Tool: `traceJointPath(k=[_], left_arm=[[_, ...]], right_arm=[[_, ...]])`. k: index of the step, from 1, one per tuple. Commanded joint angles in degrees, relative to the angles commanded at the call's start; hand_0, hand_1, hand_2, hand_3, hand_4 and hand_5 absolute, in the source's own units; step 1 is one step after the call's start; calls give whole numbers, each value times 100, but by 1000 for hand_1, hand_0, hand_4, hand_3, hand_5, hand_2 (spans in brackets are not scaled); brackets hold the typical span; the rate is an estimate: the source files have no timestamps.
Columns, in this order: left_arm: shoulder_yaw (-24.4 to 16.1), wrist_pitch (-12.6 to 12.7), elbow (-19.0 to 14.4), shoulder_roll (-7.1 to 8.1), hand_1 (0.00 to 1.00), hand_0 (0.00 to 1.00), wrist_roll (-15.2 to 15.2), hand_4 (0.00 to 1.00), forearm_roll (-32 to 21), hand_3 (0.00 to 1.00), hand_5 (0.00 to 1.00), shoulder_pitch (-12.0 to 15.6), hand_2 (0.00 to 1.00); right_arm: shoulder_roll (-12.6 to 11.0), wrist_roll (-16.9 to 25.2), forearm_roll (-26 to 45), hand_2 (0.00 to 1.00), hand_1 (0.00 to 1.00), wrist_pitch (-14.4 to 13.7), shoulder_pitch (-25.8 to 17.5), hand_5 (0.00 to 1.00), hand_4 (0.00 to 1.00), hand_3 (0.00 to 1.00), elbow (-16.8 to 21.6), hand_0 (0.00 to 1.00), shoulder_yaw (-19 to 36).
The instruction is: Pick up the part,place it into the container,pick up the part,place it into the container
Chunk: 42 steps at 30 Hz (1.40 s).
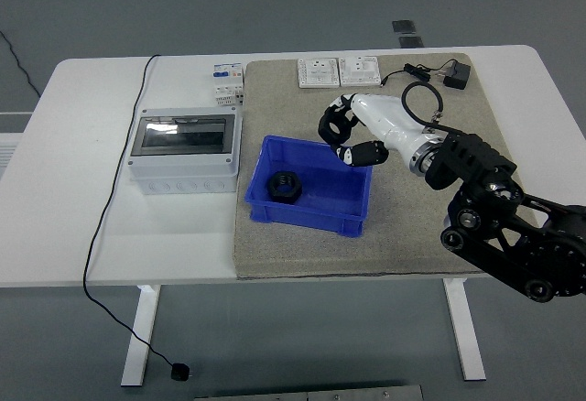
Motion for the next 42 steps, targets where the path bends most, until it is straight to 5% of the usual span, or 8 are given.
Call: traceJointPath(k=[6,7,12,13,30,36,38,42], left_arm=[[1,6,0,-2,586,719,4,554,8,548,465,8,703],[3,8,0,-2,586,719,4,555,3,548,466,9,703],[-6,14,0,-1,586,719,7,555,1,548,466,13,703],[-12,13,0,-1,585,719,9,555,7,547,466,13,702],[-54,27,0,-20,586,719,19,559,40,548,470,19,702],[-70,29,0,-22,587,719,17,558,81,547,471,6,703],[-50,38,0,-33,586,719,8,559,24,547,471,27,705],[10,63,0,-59,586,719,-14,559,-123,547,471,67,705]], right_arm=[[262,43,9,649,668,19,118,2,354,654,-415,620,-490],[280,49,1,753,727,22,122,33,531,684,-445,655,-514],[315,35,-76,753,727,56,130,33,531,684,-492,655,-572],[320,21,-107,835,812,75,132,86,707,791,-497,720,-583],[338,-3,-263,851,819,42,56,143,785,822,-504,727,-539],[-2,436,239,840,805,-629,-538,147,788,814,43,727,294],[-182,715,573,735,689,-940,-826,282,774,695,249,631,653],[-412,1493,1442,735,689,-1522,-1536,282,774,695,63,631,1513]])
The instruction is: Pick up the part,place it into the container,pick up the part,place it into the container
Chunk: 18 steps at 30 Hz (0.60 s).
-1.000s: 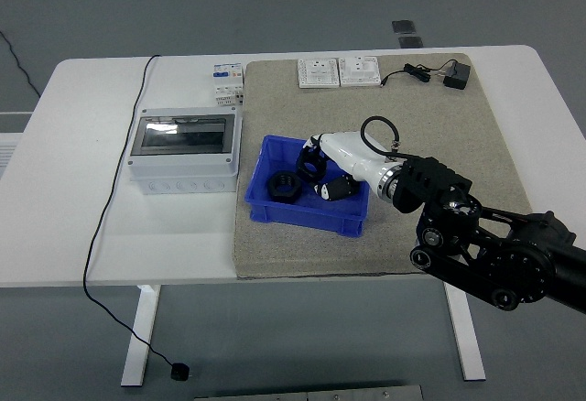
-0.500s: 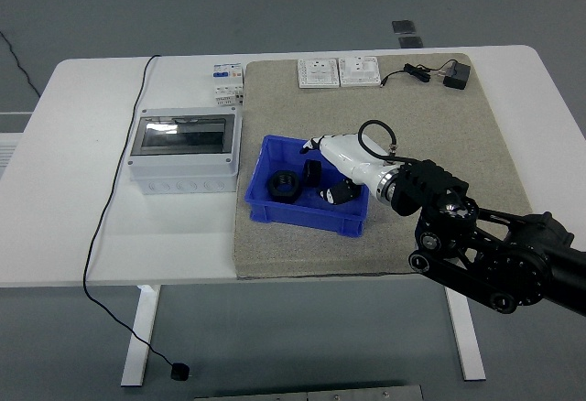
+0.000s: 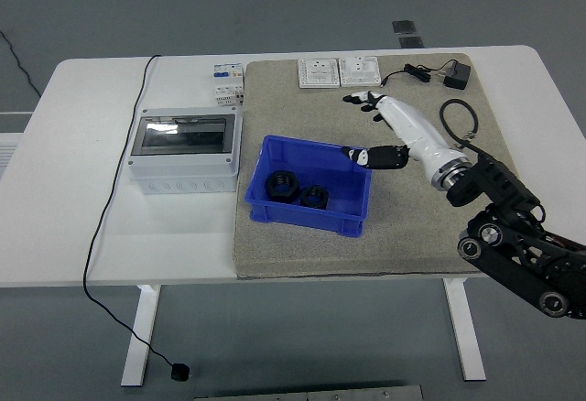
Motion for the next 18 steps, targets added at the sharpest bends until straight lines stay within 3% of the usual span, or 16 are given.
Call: traceJointPath(k=[1,5,6,7,11,18], left_arm=[[15,4,0,-6,588,719,-5,560,-28,547,473,6,707],[71,6,0,-37,588,719,-18,560,-106,547,473,25,707],[79,2,0,-48,588,719,-19,560,-111,547,473,28,707],[83,-5,0,-61,588,719,-22,560,-99,546,473,27,706],[95,-36,0,-73,588,719,-38,560,-19,546,473,0,706],[114,-34,0,-41,590,719,-63,560,-5,547,473,-33,708]], right_arm=[[-10,154,173,658,582,-19,-139,473,816,648,-104,556,155],[174,931,1042,658,582,272,-809,473,816,648,-363,556,920],[266,1115,1273,658,582,346,-966,473,816,648,-387,556,1103],[366,1282,1479,643,560,412,-1108,538,840,639,-409,565,1266],[521,1825,2321,643,560,634,-1536,538,840,639,-386,565,1783],[492,2133,3752,640,566,704,-1681,559,842,639,-297,585,2041]])
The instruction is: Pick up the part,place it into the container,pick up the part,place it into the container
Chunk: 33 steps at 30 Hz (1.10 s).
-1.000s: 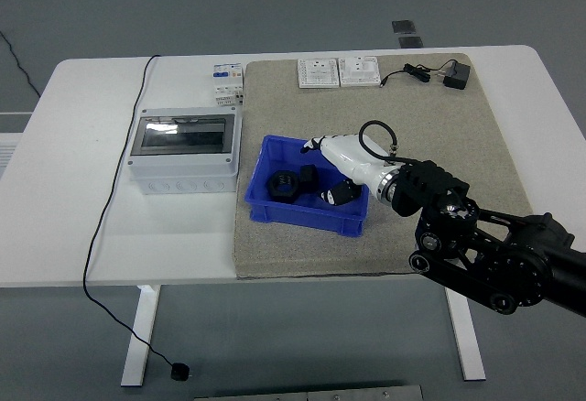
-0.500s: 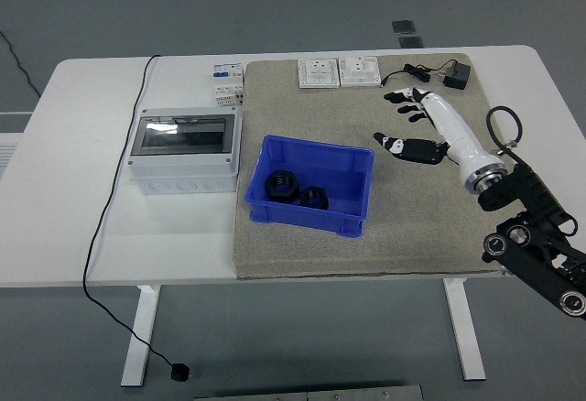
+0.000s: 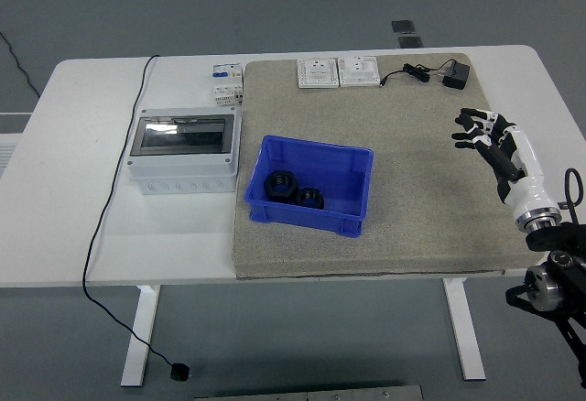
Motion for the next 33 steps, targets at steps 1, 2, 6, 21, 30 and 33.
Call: traceJointPath(k=[1,2,6,21,30,33], left_arm=[[-1,4,0,4,590,719,-5,557,6,545,472,-1,706],[-3,9,0,8,590,719,-8,557,8,545,472,0,706],[-29,17,0,16,590,719,-10,557,29,545,472,4,706],[-103,26,0,6,585,718,-7,555,64,546,466,12,700],[-98,22,0,-1,587,718,-15,555,56,545,467,6,699],[-91,23,0,-1,587,718,-25,553,46,545,464,3,696]], right_arm=[[7,2,220,637,566,-5,0,571,838,639,3,585,9],[18,-2,384,637,566,-10,4,571,838,639,5,585,12],[87,-37,928,637,566,-44,47,571,838,639,16,585,-20],[98,-39,1451,638,564,-101,105,563,811,643,91,586,-52],[65,-27,1550,638,563,-86,101,555,804,643,133,587,-50],[56,-28,1564,639,558,-83,95,545,793,643,132,585,-47]])
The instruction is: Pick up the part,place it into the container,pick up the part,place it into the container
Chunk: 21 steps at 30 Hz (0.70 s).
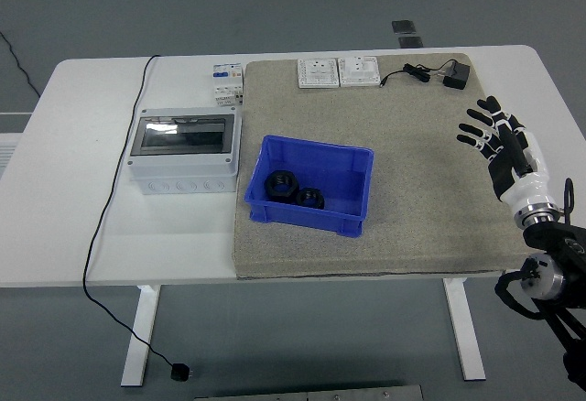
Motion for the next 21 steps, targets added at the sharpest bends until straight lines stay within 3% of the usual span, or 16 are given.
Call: traceJointPath(k=[21], left_arm=[[20,-41,0,23,589,718,20,553,78,547,462,-23,699]], right_arm=[[-50,13,47,638,557,-25,3,537,785,651,19,586,-18]])
